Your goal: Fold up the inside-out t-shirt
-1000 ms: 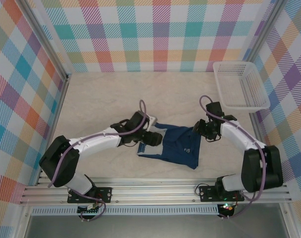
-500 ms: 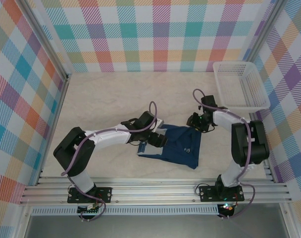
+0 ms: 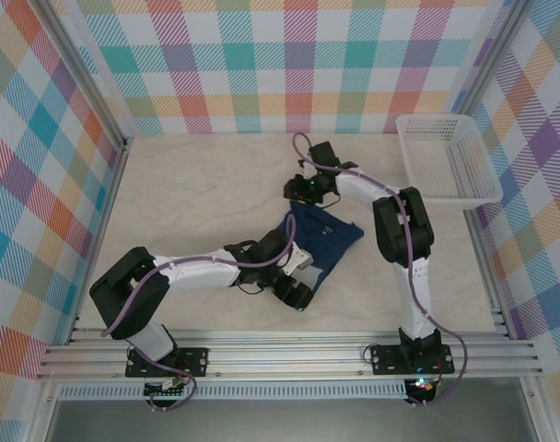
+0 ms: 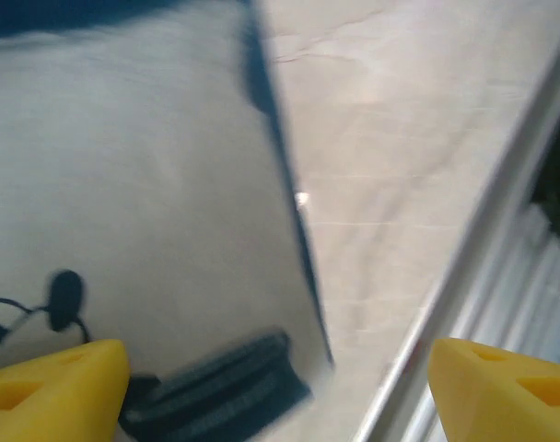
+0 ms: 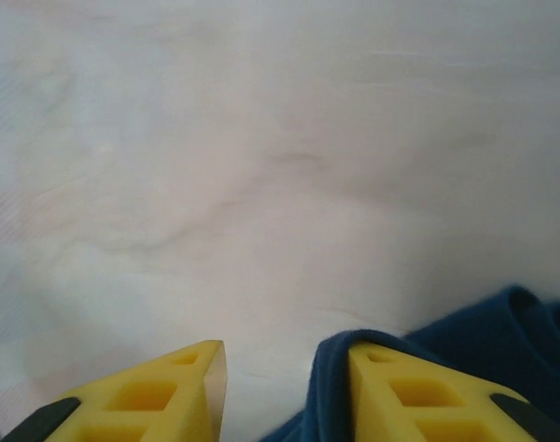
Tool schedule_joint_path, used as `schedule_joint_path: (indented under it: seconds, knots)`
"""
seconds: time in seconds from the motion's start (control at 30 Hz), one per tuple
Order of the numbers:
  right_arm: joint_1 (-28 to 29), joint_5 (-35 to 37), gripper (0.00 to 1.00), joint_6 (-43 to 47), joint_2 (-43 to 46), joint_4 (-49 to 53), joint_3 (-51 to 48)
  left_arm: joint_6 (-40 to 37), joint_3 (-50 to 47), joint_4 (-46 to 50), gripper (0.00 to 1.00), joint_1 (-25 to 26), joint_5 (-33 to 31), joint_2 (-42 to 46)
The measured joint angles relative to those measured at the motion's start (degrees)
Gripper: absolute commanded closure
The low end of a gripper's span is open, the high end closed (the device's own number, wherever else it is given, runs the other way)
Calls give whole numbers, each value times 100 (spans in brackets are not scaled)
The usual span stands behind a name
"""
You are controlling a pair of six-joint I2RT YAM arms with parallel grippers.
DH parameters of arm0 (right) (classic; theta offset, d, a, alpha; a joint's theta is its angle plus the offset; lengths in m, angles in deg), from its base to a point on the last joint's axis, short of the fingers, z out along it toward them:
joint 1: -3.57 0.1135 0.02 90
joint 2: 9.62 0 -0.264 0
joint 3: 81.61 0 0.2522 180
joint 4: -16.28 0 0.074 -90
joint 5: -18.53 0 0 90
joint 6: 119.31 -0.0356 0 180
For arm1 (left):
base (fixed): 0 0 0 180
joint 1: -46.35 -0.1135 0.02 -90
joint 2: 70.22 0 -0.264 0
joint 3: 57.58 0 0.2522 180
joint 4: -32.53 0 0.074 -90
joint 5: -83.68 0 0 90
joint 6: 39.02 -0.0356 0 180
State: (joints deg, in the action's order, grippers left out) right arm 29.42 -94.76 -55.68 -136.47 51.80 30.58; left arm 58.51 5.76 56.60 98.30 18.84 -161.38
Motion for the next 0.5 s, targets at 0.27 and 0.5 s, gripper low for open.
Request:
schedule_joint_path:
  seconds: [0.27, 0.5]
  knots:
    - [-540, 304, 54, 468, 1971, 116, -1690, 382, 125, -800, 18, -1541, 212, 675]
    - [-1753, 831, 53, 476, 3204, 149, -3112, 295, 2068, -562, 23, -2553, -105, -1259]
